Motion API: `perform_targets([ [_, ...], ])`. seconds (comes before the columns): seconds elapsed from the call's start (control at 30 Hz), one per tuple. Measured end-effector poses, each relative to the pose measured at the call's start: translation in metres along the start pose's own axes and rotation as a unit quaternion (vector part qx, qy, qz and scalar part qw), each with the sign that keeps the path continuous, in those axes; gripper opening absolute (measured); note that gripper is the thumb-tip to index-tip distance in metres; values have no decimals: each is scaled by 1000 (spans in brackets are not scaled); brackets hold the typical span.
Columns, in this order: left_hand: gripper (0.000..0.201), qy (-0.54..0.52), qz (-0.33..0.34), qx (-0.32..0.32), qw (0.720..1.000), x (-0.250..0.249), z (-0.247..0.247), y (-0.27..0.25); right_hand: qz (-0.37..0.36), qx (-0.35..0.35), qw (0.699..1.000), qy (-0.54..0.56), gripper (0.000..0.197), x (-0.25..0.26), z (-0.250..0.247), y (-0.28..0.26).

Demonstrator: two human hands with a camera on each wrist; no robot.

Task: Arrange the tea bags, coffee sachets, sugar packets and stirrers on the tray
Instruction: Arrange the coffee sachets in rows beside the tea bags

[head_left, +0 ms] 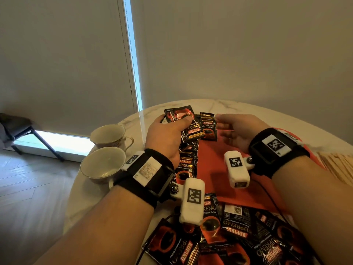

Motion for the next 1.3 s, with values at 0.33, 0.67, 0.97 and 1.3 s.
perform_targets([
  [0.33, 19, -42, -18, 8, 999, 0, 4, -4, -53, 180, 982, -19, 16, 13, 28, -44],
  [0.67, 22, -47, -23, -59, 997, -4, -3, -5, -133, 145, 979, 57, 19, 25, 25, -39],
  [0.97, 39, -6, 25, 10, 1000, -11, 8, -16, -169, 127, 977, 5, 12, 41, 17, -45],
  [1.3, 54, 36, 42, 16, 998, -5, 4, -9, -147, 114, 980, 63, 4, 43, 21, -46],
])
Point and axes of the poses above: each hand's wrist, its own y-axis towards the middle knuckle, its own z-axis out of the palm, x = y × z, the point moved 4 cm from there along y, towards the middle knuckle, and after that the axes turned 9 degrees about y, right-handed, at the moved point
